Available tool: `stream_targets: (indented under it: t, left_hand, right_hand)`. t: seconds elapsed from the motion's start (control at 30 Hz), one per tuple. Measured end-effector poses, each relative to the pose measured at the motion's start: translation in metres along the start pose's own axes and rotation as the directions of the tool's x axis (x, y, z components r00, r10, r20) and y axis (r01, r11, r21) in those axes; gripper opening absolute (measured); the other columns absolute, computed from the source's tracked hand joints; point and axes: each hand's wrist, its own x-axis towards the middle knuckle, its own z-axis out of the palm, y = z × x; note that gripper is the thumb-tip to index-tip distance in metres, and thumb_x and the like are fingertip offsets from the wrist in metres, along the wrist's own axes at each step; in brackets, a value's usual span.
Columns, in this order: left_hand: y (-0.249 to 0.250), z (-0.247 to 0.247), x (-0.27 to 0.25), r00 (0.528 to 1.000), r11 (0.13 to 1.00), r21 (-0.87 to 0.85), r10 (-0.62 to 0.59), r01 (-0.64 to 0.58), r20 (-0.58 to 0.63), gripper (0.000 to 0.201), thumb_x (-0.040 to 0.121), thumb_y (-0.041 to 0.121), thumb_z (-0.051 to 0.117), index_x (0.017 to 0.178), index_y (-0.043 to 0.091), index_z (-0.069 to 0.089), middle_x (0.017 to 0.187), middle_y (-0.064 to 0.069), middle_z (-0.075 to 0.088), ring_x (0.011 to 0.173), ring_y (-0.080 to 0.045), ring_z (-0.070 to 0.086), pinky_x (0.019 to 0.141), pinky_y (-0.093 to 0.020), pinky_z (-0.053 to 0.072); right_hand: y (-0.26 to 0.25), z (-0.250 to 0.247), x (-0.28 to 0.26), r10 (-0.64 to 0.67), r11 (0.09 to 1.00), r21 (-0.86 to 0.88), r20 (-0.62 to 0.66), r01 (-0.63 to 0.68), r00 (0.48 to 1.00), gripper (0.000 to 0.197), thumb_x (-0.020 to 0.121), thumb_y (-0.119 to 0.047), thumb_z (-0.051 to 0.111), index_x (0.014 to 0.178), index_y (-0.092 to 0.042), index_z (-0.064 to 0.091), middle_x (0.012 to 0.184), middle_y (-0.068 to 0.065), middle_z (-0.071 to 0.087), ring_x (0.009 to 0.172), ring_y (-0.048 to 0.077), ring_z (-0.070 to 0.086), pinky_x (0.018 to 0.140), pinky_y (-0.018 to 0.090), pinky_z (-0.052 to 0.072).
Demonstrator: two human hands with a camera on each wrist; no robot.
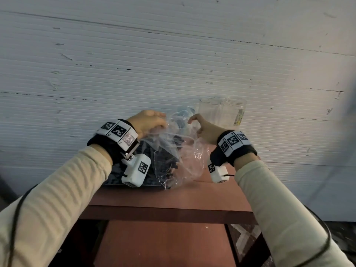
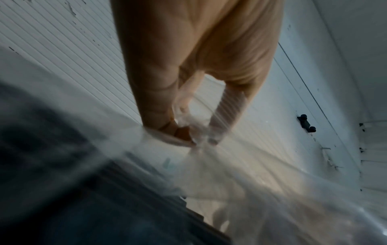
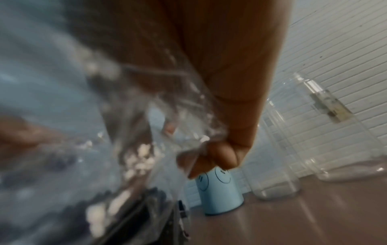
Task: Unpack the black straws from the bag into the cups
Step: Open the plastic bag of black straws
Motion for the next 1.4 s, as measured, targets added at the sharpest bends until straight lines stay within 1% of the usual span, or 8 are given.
stream_targets:
  t: [0.2,0.43,0.7,0.83,1.0,1.17,1.27,1.4]
  left_hand:
    - [-0.012,-0.017,0.004,0.994,0.979,0.174,0.108,-0.109,0.016,0.058,0.084,-0.014,0.053,0.121,0.031,0.056,0.067,-0.005,0.047,0.055,-0.018,0.043,0.051,-0.027,0.044]
    - [-0.014,-0.025,-0.004,0.991,0.814,0.568,0.133,-0.123,0.023,0.057,0.098,0.008,0.048,0.141,0.044,0.038,0.149,0.003,0.042,0.065,0.0,0.043,0.045,-0.005,0.039]
    - [-0.021,-0.03,-0.002,0.993,0.867,0.488,0.119,-0.101,-0.005,0.052,0.098,0.004,0.046,0.143,0.03,0.043,0.147,0.001,0.045,0.073,0.005,0.047,0.052,0.003,0.038]
    - [-0.024,-0.03,-0.003,0.992,0.942,0.312,0.127,-0.121,0.001,0.049,0.096,-0.001,0.045,0.135,0.028,0.052,0.146,-0.008,0.045,0.107,-0.019,0.059,0.095,-0.028,0.05]
    - [-0.018,-0.032,-0.008,0.973,0.97,0.081,0.231,-0.23,-0.01,0.048,0.098,0.004,0.045,0.11,0.048,0.06,0.145,-0.011,0.046,0.108,-0.038,0.061,0.098,-0.054,0.048]
    - [0.008,-0.035,-0.017,0.881,0.882,0.067,0.471,-0.467,-0.053,0.046,0.101,0.01,0.042,0.133,0.04,0.05,0.146,-0.002,0.044,0.065,-0.024,0.053,0.062,-0.033,0.05]
    - [0.022,-0.032,-0.024,0.795,0.802,0.044,0.596,-0.595,-0.112,0.043,0.101,0.016,0.043,0.135,0.042,0.049,0.151,-0.015,0.037,0.081,-0.034,0.059,0.08,-0.035,0.05]
    - [0.026,-0.029,-0.032,0.797,0.768,-0.215,0.584,-0.604,-0.154,0.041,0.101,0.012,0.046,0.133,0.036,0.054,0.133,-0.024,0.049,0.102,-0.015,0.067,0.079,-0.029,0.054]
  right_hand:
    - [0.002,0.013,0.022,0.123,0.951,-0.286,0.014,-0.114,0.992,0.045,0.095,-0.035,0.052,0.129,-0.025,0.025,0.057,-0.006,0.034,0.048,0.016,0.035,0.056,0.032,0.039]
    - [-0.015,0.018,0.024,0.085,0.969,-0.233,0.016,-0.079,0.996,0.05,0.099,-0.007,0.041,0.144,-0.016,0.02,0.061,-0.002,0.034,0.05,0.011,0.033,0.035,0.012,0.032]
    - [0.012,0.036,0.062,0.149,0.989,0.005,0.061,-0.15,0.987,0.028,0.098,-0.039,0.04,0.109,-0.015,0.048,0.085,0.005,0.054,0.083,0.028,0.057,0.086,0.044,0.05]
    - [-0.017,0.033,0.036,0.064,0.992,0.115,-0.023,-0.061,0.998,0.013,0.102,-0.019,0.039,0.113,-0.026,0.036,0.081,0.002,0.05,0.07,0.02,0.051,0.069,0.023,0.053]
    - [-0.042,0.029,0.02,-0.001,0.886,0.455,-0.198,0.093,0.98,0.018,0.098,-0.017,0.052,0.111,-0.029,0.046,0.119,0.009,0.055,0.11,0.031,0.056,0.102,0.054,0.044]
    - [-0.082,0.004,0.002,-0.137,0.803,0.498,-0.383,0.329,0.914,0.021,0.099,-0.024,0.051,0.116,-0.027,0.039,0.128,0.03,0.053,0.113,0.049,0.054,0.095,0.06,0.046]
    - [-0.096,-0.012,-0.009,-0.316,0.764,0.418,-0.423,0.492,0.849,0.016,0.097,-0.033,0.043,0.112,-0.037,0.037,0.111,0.043,0.053,0.069,0.045,0.052,0.069,0.061,0.046]
    - [-0.1,-0.023,-0.018,-0.456,0.737,0.27,-0.478,0.62,0.751,0.018,0.104,-0.014,0.036,0.119,-0.023,0.035,0.074,-0.003,0.056,0.057,0.024,0.033,0.055,0.041,0.033]
